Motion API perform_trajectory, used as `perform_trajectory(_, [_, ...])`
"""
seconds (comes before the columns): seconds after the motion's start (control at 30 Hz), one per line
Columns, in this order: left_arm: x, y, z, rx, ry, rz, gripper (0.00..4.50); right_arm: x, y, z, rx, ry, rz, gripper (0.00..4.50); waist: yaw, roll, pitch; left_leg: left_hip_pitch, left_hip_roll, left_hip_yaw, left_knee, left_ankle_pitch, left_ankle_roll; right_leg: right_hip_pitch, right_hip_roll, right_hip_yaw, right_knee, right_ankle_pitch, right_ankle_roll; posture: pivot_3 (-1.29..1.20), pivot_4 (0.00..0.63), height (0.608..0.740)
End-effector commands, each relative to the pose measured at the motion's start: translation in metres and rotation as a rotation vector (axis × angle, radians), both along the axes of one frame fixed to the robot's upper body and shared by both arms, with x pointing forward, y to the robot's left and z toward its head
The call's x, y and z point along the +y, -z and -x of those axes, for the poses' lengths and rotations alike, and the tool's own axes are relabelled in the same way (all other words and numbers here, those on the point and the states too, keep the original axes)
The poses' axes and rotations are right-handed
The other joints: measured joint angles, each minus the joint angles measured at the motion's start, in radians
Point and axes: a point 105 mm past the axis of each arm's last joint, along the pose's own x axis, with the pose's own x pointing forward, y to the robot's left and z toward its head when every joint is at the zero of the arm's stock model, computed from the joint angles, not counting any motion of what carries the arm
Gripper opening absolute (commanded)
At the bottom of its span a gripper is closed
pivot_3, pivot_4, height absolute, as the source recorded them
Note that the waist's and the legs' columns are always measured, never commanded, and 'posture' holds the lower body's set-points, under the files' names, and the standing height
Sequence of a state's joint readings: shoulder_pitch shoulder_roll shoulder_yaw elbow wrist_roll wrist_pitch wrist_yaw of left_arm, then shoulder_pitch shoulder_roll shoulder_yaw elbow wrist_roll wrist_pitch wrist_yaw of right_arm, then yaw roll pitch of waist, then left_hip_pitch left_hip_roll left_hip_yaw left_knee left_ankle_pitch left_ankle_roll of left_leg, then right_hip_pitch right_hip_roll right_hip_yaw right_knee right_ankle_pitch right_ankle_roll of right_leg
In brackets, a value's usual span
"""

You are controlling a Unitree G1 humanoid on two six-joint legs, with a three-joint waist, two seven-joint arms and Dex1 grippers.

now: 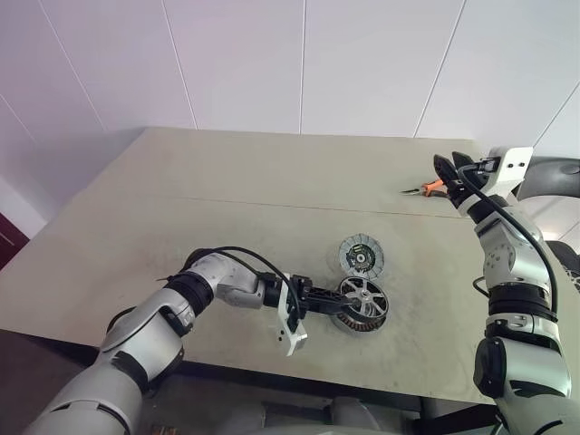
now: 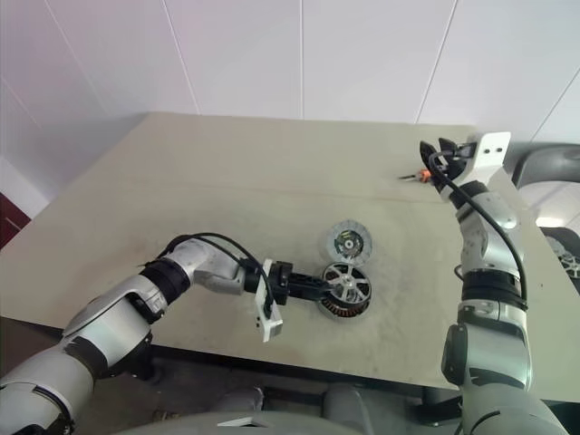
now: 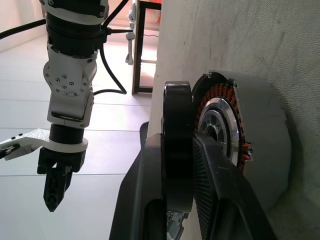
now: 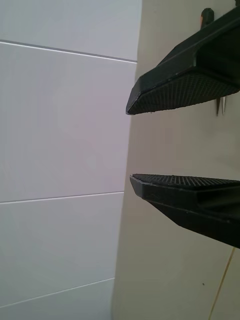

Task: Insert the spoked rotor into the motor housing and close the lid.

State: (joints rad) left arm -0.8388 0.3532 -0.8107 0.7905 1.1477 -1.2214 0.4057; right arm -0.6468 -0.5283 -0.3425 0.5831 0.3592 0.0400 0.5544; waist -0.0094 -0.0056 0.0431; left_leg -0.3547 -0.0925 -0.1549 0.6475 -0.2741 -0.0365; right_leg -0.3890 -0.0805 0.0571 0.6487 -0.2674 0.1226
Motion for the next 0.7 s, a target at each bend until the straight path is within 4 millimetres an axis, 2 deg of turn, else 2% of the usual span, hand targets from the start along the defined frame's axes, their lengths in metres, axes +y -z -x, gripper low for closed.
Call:
perform_trajectory(0.03, [-0.004,-0.011,-0.005,-0.030,0.003,0.029,0.39,-0.001,-0.025,0.004,-0.096,0.006,0.011,1.97,0.000,0.000,0.000,0.000,0.000,0.000,0.000,0.000,0.000,0.000,0.000,0.000,0.000,0.000,0.000,0.00,0.000,0.740])
perform_trajectory(0.07, [-0.004,-0.010,-0.005,-0.029,0.001,0.024,0.39,-0.001,-0.025,0.005,-0.098,0.006,0.012,1.97,0.000,0.000,0.000,0.000,0.000,0.000,0.000,0.000,0.000,0.000,0.000,0.000,0.000,0.000,0.000,0.00,0.000,0.740])
perform_trajectory(0.4, [-0.001,-0.004,-0.009,-0.014,0.006,-0.062,3.64,-0.002,-0.026,0.006,-0.103,0.012,0.010,2.01,0.002,0.000,0.000,0.000,0.000,0.000,0.000,0.000,0.000,0.001,0.000,0.000,0.000,0.000,0.000,0.00,0.000,0.740])
perform_trajectory(0.53, [0.002,-0.009,-0.018,-0.031,-0.012,-0.084,3.64,0.000,-0.025,0.005,-0.100,0.010,0.010,2.01,0.002,0.000,0.000,0.001,0.000,0.000,0.001,0.000,0.000,0.001,0.000,0.000,0.000,0.000,0.000,0.00,0.000,0.740])
perform_trajectory(0.6, [0.005,-0.002,-0.026,-0.033,-0.046,-0.160,3.64,0.000,-0.024,0.005,-0.099,0.010,0.010,2.01,0.001,0.000,0.000,0.001,0.000,0.000,0.001,0.000,0.000,0.001,0.000,0.000,0.000,0.000,0.000,0.00,0.000,0.740])
perform_trajectory(0.7, [0.009,-0.013,-0.033,-0.058,-0.054,-0.167,3.64,0.000,-0.024,0.004,-0.097,0.011,0.010,2.01,-0.001,0.000,0.000,0.001,-0.001,0.001,0.001,0.000,0.000,0.001,0.000,0.000,0.000,0.000,0.000,0.00,0.000,0.740])
